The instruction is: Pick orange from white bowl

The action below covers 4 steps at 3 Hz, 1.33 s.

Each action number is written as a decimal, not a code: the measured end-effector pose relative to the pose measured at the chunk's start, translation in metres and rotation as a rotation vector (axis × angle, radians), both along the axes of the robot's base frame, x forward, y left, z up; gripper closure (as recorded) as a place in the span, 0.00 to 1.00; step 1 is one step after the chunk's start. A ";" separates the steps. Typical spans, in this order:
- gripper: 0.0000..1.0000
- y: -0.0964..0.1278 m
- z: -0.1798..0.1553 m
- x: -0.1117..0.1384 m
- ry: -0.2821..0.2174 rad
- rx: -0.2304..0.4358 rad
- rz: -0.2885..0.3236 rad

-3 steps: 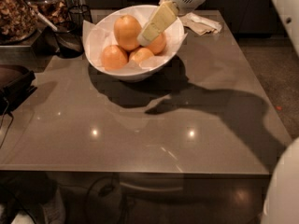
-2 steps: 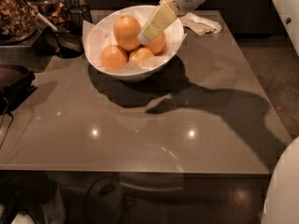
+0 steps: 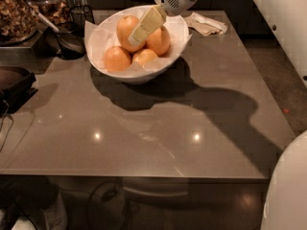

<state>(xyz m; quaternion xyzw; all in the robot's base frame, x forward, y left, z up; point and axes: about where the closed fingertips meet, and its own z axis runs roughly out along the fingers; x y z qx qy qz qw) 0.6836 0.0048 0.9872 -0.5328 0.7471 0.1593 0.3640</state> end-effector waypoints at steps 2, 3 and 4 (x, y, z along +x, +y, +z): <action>0.00 0.019 -0.020 0.011 0.039 0.023 0.015; 0.00 0.025 -0.024 0.016 0.047 0.030 0.032; 0.00 0.035 -0.031 0.019 0.060 0.030 0.060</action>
Offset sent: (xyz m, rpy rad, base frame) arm 0.0166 0.0231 -0.0252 0.0374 0.0544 0.0212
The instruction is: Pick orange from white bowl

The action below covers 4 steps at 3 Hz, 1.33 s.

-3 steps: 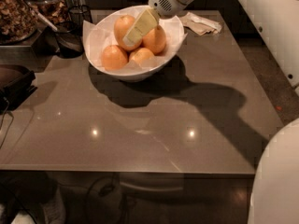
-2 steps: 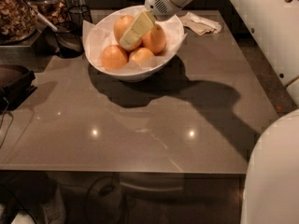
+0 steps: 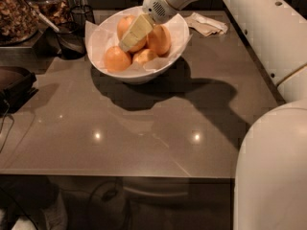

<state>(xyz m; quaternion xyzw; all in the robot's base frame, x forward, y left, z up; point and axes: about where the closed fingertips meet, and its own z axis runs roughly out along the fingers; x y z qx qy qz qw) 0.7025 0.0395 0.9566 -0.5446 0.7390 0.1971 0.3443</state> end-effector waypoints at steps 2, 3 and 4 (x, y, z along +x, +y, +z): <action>0.00 0.009 -0.013 0.009 0.022 -0.011 0.033; 0.19 0.009 -0.013 0.009 0.022 -0.011 0.033; 0.42 0.009 -0.013 0.009 0.022 -0.011 0.033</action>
Offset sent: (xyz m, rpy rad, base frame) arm 0.0110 0.0044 -0.0085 -0.0138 0.0161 0.0330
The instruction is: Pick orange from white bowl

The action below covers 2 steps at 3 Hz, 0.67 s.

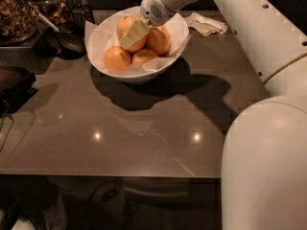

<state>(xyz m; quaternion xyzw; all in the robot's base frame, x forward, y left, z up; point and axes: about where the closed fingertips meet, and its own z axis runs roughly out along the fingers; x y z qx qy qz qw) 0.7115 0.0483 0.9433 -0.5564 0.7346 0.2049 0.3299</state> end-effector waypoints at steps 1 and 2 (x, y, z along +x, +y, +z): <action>0.66 0.000 0.000 0.000 0.000 0.000 0.000; 0.89 0.001 0.003 -0.001 0.004 0.026 0.002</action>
Offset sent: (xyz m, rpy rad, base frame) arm -0.0033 -0.0037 0.0124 0.0695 0.0012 -0.0033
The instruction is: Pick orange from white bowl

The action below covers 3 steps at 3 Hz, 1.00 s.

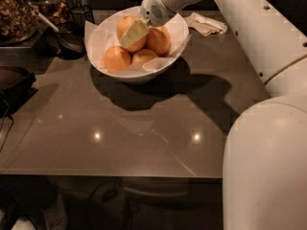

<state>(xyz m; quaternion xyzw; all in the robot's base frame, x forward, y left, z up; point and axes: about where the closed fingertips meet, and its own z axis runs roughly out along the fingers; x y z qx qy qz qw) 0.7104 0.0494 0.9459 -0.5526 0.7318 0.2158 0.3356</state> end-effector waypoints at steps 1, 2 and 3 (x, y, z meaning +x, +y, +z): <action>1.00 -0.004 0.024 -0.013 -0.033 0.100 -0.005; 1.00 -0.020 0.043 -0.038 -0.057 0.235 -0.035; 1.00 -0.014 0.048 -0.043 -0.056 0.235 -0.020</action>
Offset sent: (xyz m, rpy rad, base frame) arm -0.0734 -0.0411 0.0700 0.3862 -0.0972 -0.0609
